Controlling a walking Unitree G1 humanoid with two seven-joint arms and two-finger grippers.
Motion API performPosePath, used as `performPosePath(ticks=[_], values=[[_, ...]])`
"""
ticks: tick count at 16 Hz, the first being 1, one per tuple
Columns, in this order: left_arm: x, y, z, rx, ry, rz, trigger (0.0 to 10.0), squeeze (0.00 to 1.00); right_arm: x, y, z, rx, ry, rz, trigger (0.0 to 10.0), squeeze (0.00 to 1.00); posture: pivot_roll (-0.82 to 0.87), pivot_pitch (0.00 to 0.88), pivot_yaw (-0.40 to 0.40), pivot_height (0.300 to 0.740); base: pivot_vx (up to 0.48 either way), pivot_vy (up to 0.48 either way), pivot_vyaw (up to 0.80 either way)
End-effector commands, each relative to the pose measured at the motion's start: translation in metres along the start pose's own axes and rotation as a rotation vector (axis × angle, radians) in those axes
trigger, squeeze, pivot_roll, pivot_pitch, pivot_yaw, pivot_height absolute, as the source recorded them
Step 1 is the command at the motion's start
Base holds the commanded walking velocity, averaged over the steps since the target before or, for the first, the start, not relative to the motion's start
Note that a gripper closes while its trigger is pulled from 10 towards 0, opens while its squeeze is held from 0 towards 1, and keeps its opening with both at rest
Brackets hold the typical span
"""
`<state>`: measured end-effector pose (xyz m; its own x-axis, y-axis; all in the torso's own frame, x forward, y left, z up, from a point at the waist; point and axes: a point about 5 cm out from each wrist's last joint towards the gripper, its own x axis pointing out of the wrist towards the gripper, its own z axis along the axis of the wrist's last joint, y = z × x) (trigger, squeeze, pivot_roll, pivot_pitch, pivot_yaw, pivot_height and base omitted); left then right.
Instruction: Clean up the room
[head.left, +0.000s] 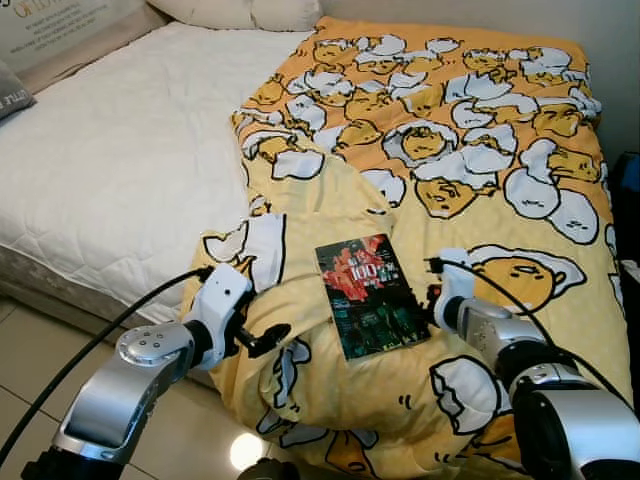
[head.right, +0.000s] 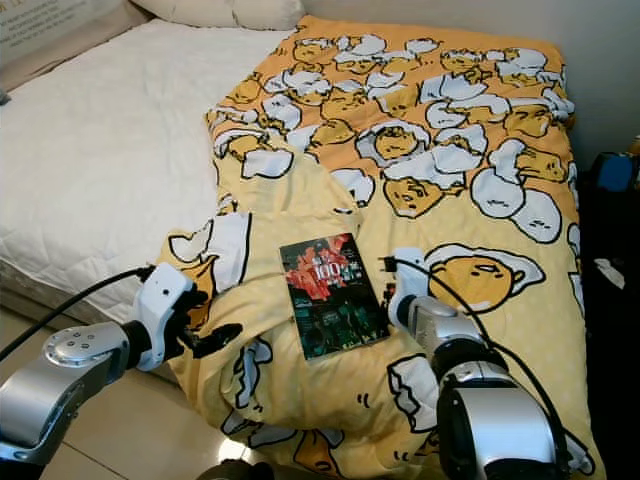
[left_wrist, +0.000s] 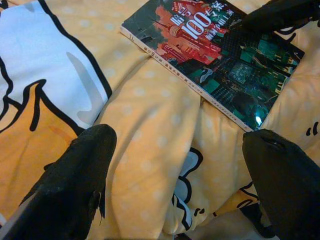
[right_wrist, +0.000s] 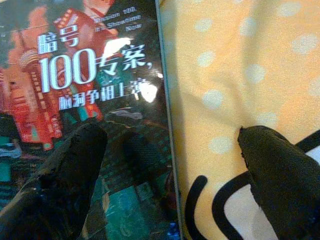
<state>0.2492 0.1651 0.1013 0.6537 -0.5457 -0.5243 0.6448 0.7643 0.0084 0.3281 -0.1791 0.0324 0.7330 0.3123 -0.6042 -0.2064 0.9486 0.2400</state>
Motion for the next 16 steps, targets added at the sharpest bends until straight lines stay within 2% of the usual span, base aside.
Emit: performPosePath(ticks=[1,2,4,6,8,10,12,16], values=[[0.0,0.002,0.001,0.018,0.007,0.005,10.0,0.0,0.0,0.003,-0.004,0.03,0.026,0.056,10.0,0.2,-0.08,0.053,0.082,0.74,0.0,0.0,0.0],[0.0,0.001,0.001,0.017,0.009,-0.004,10.0,0.0,0.0,0.006,-0.007,0.051,0.045,0.101,10.0,0.0,-0.08,0.054,0.08,0.74,0.0,0.0,0.0],[0.0,-0.002,-0.001,0.019,0.017,-0.018,10.0,0.0,0.0,0.011,-0.012,0.087,0.064,0.173,10.0,0.0,-0.08,0.058,0.081,0.74,0.0,0.0,0.0],[0.0,-0.002,-0.001,0.019,0.02,-0.019,10.0,0.0,0.0,0.013,-0.017,0.076,0.098,0.197,10.0,0.0,-0.08,0.058,0.081,0.74,0.0,0.0,0.0],[0.001,-0.001,-0.001,0.019,0.022,-0.013,10.0,0.0,0.0,0.014,-0.031,0.077,0.163,0.191,10.0,0.0,-0.08,0.059,0.079,0.74,0.0,0.0,0.0],[0.002,0.0,-0.001,0.015,0.022,0.001,10.0,0.0,0.0,0.012,-0.048,0.061,0.214,0.13,10.0,0.0,-0.07,0.058,0.078,0.74,0.0,0.0,0.0],[0.002,-0.001,-0.001,0.017,0.02,0.0,10.0,0.0,0.0,0.014,-0.053,0.157,0.188,0.131,10.0,0.0,-0.07,0.059,0.078,0.74,0.0,0.0,0.0],[0.002,0.002,0.0,0.019,0.016,0.007,10.0,0.0,0.0,0.026,-0.028,0.387,0.038,0.346,10.0,0.0,-0.08,0.057,0.083,0.74,0.0,0.0,0.0]])
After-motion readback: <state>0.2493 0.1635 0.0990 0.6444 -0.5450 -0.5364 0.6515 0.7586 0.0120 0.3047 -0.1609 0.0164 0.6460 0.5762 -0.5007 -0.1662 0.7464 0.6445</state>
